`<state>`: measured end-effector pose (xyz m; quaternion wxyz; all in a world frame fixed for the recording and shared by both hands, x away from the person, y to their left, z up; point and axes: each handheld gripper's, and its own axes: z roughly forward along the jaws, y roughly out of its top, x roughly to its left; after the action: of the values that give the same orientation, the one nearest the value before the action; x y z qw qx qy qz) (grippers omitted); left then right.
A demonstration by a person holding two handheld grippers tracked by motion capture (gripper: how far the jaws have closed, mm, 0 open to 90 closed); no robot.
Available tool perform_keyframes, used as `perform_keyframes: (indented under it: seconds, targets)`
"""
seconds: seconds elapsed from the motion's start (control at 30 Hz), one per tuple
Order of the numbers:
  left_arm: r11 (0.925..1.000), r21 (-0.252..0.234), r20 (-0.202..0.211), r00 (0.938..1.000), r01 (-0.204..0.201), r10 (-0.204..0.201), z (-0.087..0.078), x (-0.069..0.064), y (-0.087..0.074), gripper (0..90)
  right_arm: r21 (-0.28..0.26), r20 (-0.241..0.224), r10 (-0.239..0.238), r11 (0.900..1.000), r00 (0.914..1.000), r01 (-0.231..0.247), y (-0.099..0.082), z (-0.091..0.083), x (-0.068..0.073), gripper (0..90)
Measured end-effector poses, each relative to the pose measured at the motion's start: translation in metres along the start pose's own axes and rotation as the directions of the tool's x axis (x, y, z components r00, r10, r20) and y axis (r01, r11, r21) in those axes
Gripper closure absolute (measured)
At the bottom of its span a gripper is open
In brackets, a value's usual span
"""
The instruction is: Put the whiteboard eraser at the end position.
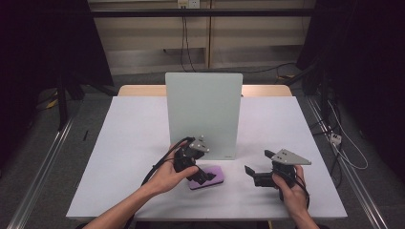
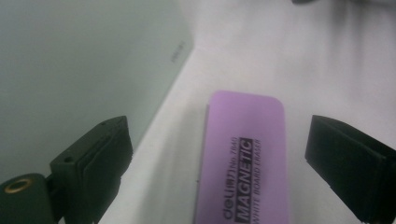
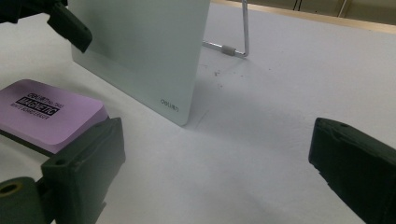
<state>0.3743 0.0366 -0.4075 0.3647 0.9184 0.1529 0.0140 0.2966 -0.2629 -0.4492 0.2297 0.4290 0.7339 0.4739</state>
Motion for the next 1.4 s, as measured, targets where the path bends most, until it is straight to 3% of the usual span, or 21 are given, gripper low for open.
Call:
perform_keyframes:
  seconds: [0.27,0.4,0.5,0.6,0.73,0.8,0.83,0.97,1.03,1.13,1.2,1.3,1.4]
  targets:
    - [0.9916,-0.118,-0.081,0.9947,0.053,-0.063,-0.02,0.01,-0.004,6.1,-0.001,-0.001,-0.002,1.0,1.0,0.002,0.0,0.0,0.0,3.6]
    - [0.9791,-0.186,-0.131,0.9854,0.083,-0.109,-0.029,0.013,-0.011,6.2,-0.001,0.001,0.0,1.0,1.0,0.0,0.0,0.0,0.0,3.6]
    - [0.9685,-0.237,-0.177,0.9771,0.075,-0.119,-0.037,0.016,-0.016,6.3,0.002,0.001,0.001,1.0,1.0,-0.001,0.0,-0.001,0.001,3.6]
    - [0.967,-0.244,-0.197,0.9725,0.074,-0.124,-0.044,0.019,-0.021,6.2,0.002,0.002,0.002,1.0,1.0,-0.002,0.0,-0.001,0.001,3.6]
    - [0.9521,-0.295,-0.224,0.963,0.079,-0.15,-0.053,0.02,-0.03,6.1,0.003,0.005,0.003,1.0,1.0,-0.003,-0.001,-0.001,0.001,3.7]
    - [0.9487,-0.306,-0.23,0.9605,0.081,-0.156,-0.057,0.02,-0.036,6.1,0.003,0.007,0.0,1.0,1.0,0.0,-0.001,-0.002,0.001,3.6]
    - [0.9505,-0.3,-0.244,0.9569,0.08,-0.158,-0.059,0.02,-0.039,6.1,0.001,0.006,0.0,1.0,1.0,0.0,-0.001,-0.002,0.001,3.6]
    - [0.9413,-0.323,-0.237,0.9547,0.097,-0.18,-0.063,0.022,-0.054,5.5,0.002,0.01,0.004,1.0,0.9999,-0.004,-0.002,-0.003,0.0,3.6]
    - [0.9415,-0.319,-0.252,0.9479,0.109,-0.195,-0.065,0.024,-0.06,5.5,0.005,0.011,0.007,1.0,0.9999,-0.008,-0.002,-0.003,0.0,3.6]
    - [0.9332,-0.339,-0.269,0.9381,0.119,-0.218,-0.073,0.025,-0.066,5.7,0.004,0.012,0.002,1.0,0.9999,-0.002,-0.002,-0.004,0.001,3.7]
    - [0.9248,-0.359,-0.29,0.9269,0.125,-0.238,-0.08,0.025,-0.072,5.8,0.003,0.013,0.004,1.0,0.9999,-0.004,-0.002,-0.005,0.001,3.6]
    - [0.9183,-0.366,-0.286,0.921,0.151,-0.265,-0.085,0.027,-0.079,5.8,0.004,0.018,0.006,1.0,0.9998,-0.007,-0.003,-0.006,0.0,3.6]
    - [0.9172,-0.363,-0.287,0.917,0.163,-0.277,-0.089,0.027,-0.088,5.8,0.003,0.022,0.01,0.9999,0.9997,-0.01,-0.004,-0.007,0.0,3.6]
